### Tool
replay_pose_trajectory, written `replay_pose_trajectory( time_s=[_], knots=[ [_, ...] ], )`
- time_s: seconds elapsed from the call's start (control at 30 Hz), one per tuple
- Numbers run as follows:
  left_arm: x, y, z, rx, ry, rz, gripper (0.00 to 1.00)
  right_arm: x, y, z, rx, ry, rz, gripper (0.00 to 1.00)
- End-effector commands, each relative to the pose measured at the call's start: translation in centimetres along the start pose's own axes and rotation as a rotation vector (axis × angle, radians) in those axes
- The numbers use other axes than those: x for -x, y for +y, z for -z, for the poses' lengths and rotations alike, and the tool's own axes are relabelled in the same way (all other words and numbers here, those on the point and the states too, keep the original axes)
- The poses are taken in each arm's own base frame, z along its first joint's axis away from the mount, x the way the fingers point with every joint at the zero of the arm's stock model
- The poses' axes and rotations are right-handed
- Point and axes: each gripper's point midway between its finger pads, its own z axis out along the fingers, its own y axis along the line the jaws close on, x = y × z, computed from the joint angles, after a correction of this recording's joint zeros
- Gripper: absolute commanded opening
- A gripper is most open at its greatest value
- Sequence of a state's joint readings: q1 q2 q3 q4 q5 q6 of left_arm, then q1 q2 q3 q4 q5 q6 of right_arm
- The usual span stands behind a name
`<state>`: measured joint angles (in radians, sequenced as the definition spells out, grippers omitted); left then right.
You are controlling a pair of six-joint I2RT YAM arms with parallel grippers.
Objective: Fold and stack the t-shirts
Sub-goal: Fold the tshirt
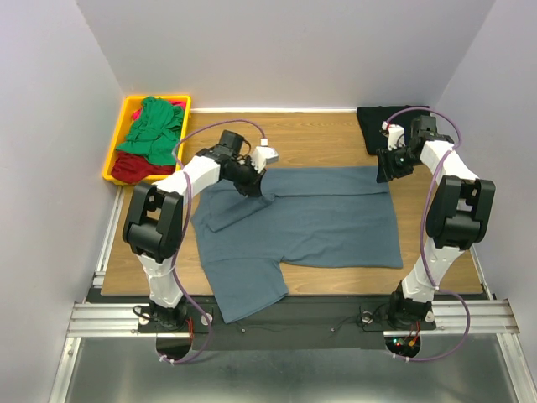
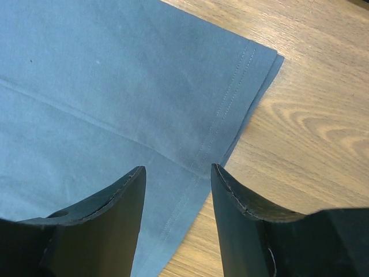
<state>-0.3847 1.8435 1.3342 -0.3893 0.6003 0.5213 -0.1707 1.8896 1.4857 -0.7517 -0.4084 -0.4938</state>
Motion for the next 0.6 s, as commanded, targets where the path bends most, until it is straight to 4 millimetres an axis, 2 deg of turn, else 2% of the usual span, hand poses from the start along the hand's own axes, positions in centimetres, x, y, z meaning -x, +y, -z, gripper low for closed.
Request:
replay_pose_trajectory(
  time_s=[0.0,0.03,0.1,0.13,0.2,0.23,0.27,0.33,0.4,0.43,0.53,0.57],
  knots=[
    [0.0,-5.6,0.1,-0.133,0.012,-0.045,0.00,1.8,-0.7,0.7,-0.009,-0.046,0.022,0.55],
    [-0.2,-6.2,-0.1,-0.145,0.020,-0.049,0.00,1.9,-0.7,0.8,-0.010,-0.049,0.023,0.55],
    [-0.9,-8.1,-0.6,-0.192,0.041,-0.054,0.11,1.7,-0.7,0.6,-0.010,-0.043,0.022,0.55],
    [-1.1,-8.7,-0.7,-0.213,0.049,-0.060,0.24,1.7,-0.8,0.5,-0.009,-0.041,0.022,0.55],
    [-1.9,-10.2,-0.5,-0.263,0.078,-0.089,0.35,1.8,-0.9,0.4,-0.011,-0.041,0.019,0.55],
    [-2.0,-10.4,-0.3,-0.273,0.083,-0.096,0.42,1.8,-0.9,0.4,-0.011,-0.041,0.019,0.55],
    [-2.3,-10.6,-0.1,-0.278,0.093,-0.112,0.44,1.9,-0.9,0.4,-0.009,-0.043,0.018,0.55],
    [-1.4,-9.9,1.0,-0.238,0.071,-0.139,0.46,2.0,-1.0,0.2,-0.006,-0.043,0.011,0.55],
    [0.4,-7.3,2.6,-0.160,0.010,-0.123,0.47,2.2,-0.9,0.0,0.001,-0.045,0.002,0.54],
    [1.6,-4.8,4.0,-0.095,-0.035,-0.104,0.47,2.4,-0.9,-0.2,0.012,-0.050,-0.004,0.54],
    [2.4,0.0,5.3,0.021,-0.076,-0.023,0.47,2.9,-0.9,-0.8,0.027,-0.055,-0.032,0.48],
    [2.5,3.0,5.9,0.100,-0.091,0.011,0.47,3.4,-1.1,-1.2,0.030,-0.059,-0.043,0.45]
  ],
)
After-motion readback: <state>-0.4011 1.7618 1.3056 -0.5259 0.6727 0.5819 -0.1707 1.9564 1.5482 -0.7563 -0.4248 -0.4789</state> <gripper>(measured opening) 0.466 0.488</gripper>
